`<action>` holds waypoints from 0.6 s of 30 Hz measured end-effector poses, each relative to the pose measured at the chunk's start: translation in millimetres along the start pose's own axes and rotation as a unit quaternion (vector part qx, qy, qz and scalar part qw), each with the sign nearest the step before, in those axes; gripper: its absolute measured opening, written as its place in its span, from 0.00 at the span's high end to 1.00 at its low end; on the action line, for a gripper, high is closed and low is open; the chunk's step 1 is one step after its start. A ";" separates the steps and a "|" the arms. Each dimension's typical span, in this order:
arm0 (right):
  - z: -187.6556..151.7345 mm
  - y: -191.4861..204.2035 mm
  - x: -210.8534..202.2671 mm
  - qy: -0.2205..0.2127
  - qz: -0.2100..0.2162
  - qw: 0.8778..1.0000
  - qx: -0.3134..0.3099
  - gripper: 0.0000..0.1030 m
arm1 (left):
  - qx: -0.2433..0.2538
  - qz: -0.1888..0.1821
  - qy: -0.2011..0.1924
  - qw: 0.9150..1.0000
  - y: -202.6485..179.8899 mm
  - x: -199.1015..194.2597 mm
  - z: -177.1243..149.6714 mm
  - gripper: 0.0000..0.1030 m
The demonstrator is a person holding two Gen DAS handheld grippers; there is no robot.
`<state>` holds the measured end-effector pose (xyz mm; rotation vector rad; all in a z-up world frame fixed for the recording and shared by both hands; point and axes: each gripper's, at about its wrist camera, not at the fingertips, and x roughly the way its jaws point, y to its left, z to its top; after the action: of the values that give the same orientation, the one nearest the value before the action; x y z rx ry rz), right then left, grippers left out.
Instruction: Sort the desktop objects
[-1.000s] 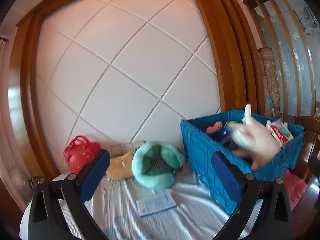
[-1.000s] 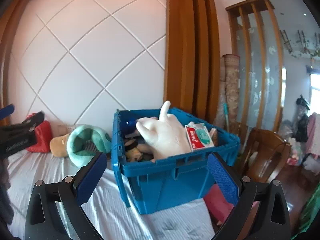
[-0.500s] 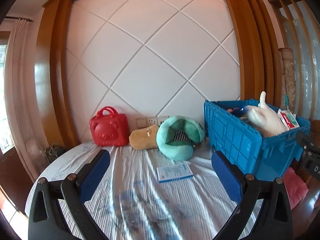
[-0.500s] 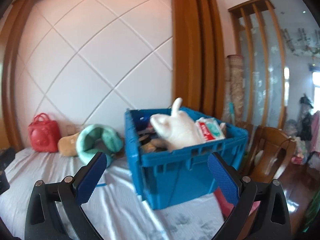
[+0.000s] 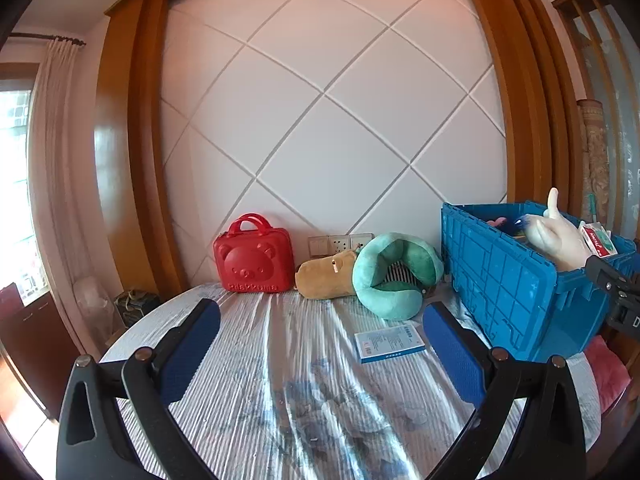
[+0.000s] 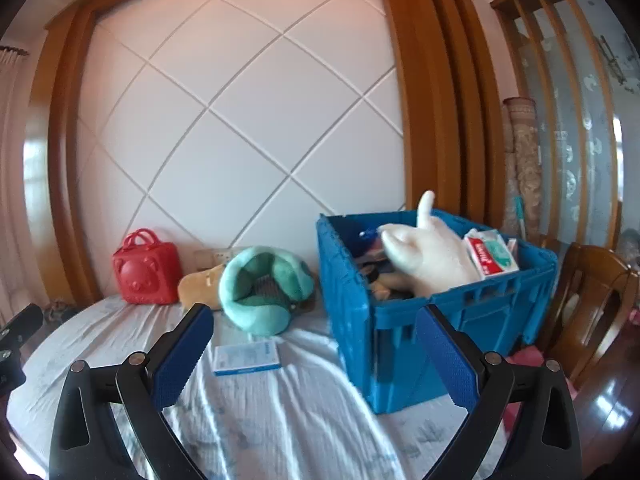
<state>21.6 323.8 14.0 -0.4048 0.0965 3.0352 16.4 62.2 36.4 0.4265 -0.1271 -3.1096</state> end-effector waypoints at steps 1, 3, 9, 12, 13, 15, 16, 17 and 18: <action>-0.7 1.2 0.0 -0.001 0.003 1.000 -0.001 0.01 | -0.001 -0.001 0.001 1.000 1.0 0.4 -0.4 0.00; -1.0 2.8 -0.1 -0.001 0.007 1.000 -0.001 0.01 | -0.001 0.000 0.000 1.000 3.1 0.1 -0.9 0.00; 1.1 2.4 1.7 0.000 0.010 1.000 0.005 0.01 | -0.003 -0.003 -0.002 1.000 4.3 0.5 0.4 0.00; 2.9 2.3 1.4 -0.002 0.010 1.000 0.005 0.01 | -0.005 -0.004 -0.003 1.000 3.9 1.8 1.4 0.00; 3.4 2.3 0.7 -0.003 0.009 1.000 0.004 0.01 | -0.005 -0.004 -0.003 1.000 3.7 1.7 1.6 0.00; 4.2 2.0 0.9 -0.003 0.010 1.000 0.005 0.01 | -0.004 -0.004 -0.003 1.000 2.5 1.9 1.9 0.00; 4.5 1.9 0.8 -0.004 0.011 1.000 0.005 0.01 | -0.004 -0.005 -0.004 1.000 2.3 1.8 2.3 0.00; 4.9 1.9 1.2 -0.005 0.012 1.000 0.005 0.01 | -0.004 -0.007 -0.005 1.000 2.0 1.4 2.9 0.00; 4.9 2.0 0.7 -0.005 0.012 1.000 0.004 0.01 | -0.004 -0.008 -0.005 1.000 2.0 1.4 3.4 0.00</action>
<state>19.4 322.3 18.6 -0.3894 0.1127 3.0584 14.1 60.5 39.5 0.4126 -0.1120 -3.1276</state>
